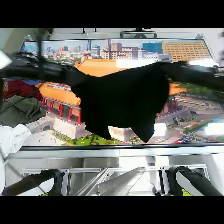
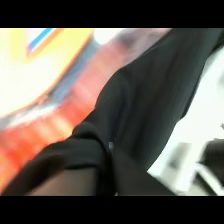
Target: Fold the shirts.
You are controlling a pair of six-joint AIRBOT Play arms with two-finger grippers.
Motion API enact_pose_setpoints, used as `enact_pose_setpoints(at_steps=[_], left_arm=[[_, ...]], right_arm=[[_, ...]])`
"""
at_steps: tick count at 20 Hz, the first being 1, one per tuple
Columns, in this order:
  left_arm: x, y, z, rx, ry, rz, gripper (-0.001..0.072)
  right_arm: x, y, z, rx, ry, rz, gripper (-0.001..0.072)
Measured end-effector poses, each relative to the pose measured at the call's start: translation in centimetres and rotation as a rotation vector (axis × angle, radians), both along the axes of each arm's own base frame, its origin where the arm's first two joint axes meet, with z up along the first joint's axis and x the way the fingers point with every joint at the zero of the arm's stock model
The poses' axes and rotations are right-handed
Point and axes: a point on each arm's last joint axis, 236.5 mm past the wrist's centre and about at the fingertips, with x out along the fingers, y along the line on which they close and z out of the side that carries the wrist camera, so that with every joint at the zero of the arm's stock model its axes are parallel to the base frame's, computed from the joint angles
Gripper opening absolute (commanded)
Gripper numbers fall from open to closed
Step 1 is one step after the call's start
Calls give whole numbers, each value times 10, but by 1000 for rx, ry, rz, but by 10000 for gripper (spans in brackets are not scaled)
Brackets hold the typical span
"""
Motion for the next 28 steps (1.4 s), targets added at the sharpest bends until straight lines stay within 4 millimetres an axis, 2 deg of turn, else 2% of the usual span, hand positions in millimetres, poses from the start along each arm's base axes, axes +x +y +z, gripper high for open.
enact_pose_setpoints(at_steps=[1, 2, 4, 5, 7, 9, 12, 15, 17, 20, 22, 24, 26, 27, 28], left_arm=[[21, 11, -31, 29, 45, 41, 715], [39, 25, -57, 54, 84, 79, 716], [70, 62, -100, 100, 160, 158, 716], [80, 82, -115, 115, 204, 195, 715], [85, 116, -136, 128, 299, 240, 715], [77, 141, -159, 134, 404, 268, 714], [44, 149, -200, 144, 576, 253, 713], [0, 131, -245, 164, 719, 185, 714], [-23, 115, -267, 180, 764, 145, 713], [-40, 97, -291, 214, 769, 115, 696], [-48, 85, -296, 211, 775, 98, 692], [-51, 77, -304, 227, 757, 89, 370], [-52, 75, -309, 245, 743, 82, 160], [-49, 76, -310, 263, 723, 76, 18], [-45, 77, -309, 269, 709, 74, 16]], right_arm=[[26, -8, -37, 5, 83, -36, 445], [45, -15, -66, 19, 147, -64, 441], [73, -27, -107, 59, 243, -102, 437], [81, -33, -120, 72, 274, -114, 437], [84, -43, -135, 83, 316, -112, 431], [73, -50, -147, 62, 361, -82, 430], [39, -56, -174, 0, 485, -41, 429], [-6, -61, -207, -79, 617, -29, 428], [-34, -64, -226, -123, 689, -39, 429], [-67, -74, -252, -194, 774, -76, 431], [-84, -79, -269, -229, 817, -104, 440], [-98, -82, -283, -247, 856, -120, 440], [-108, -83, -293, -260, 883, -126, 444], [-111, -84, -296, -267, 891, -130, 531], [-114, -85, -299, -271, 900, -134, 666]])
